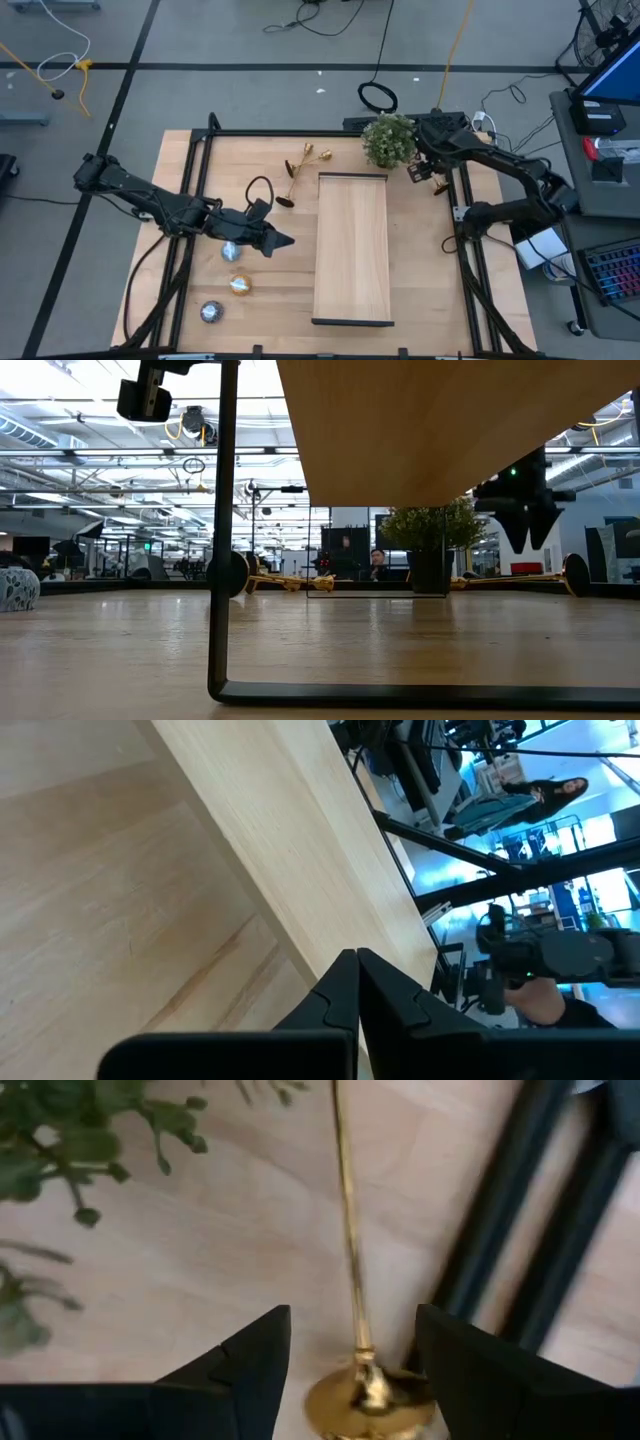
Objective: Pick & Place candle stick holders
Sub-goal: Put the right gold candle holder on the shelf
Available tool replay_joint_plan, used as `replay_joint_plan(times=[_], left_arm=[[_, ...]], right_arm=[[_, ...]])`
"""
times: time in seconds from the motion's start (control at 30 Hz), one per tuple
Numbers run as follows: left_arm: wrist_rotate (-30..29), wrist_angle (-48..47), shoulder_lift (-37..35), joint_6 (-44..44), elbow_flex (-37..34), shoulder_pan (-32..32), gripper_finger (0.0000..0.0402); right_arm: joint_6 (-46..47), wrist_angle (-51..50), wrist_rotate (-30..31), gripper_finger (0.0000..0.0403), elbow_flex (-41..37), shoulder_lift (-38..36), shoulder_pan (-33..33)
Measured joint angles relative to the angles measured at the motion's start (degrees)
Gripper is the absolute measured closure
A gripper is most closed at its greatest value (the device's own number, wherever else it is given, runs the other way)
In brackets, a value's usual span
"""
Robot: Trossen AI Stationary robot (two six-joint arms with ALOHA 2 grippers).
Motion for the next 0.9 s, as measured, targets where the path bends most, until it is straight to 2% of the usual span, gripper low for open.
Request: replay_joint_plan(times=[0.13, 0.33, 0.53, 0.7, 0.9], left_arm=[[-0.33, 0.01, 0.0, -0.24, 0.0, 0.0, 0.0385], [-0.56, 0.01, 0.0, -0.77, 0.0, 0.0, 0.0396], [-0.57, 0.01, 0.0, -0.97, 0.0, 0.95, 0.0386], [-0.22, 0.04, 0.0, -1.06, 0.0, 1.27, 0.039], [-0.18, 0.08, 0.0, -1.37, 0.0, 0.96, 0.0391]], right_arm=[[-0.1, 3.09, -3.69, 0.0199, -4.66, 0.15, -1.51], [-1.51, 5.11, -2.64, 0.0211, -9.5, -1.23, -1.94], [-1.51, 6.24, 0.31, 0.0237, -9.94, -1.95, -1.94], [-1.52, 9.27, 0.23, 0.0273, -9.94, -1.91, -2.29], [-1.95, 11.71, -4.23, 0.0313, -9.96, -1.91, -2.26]])
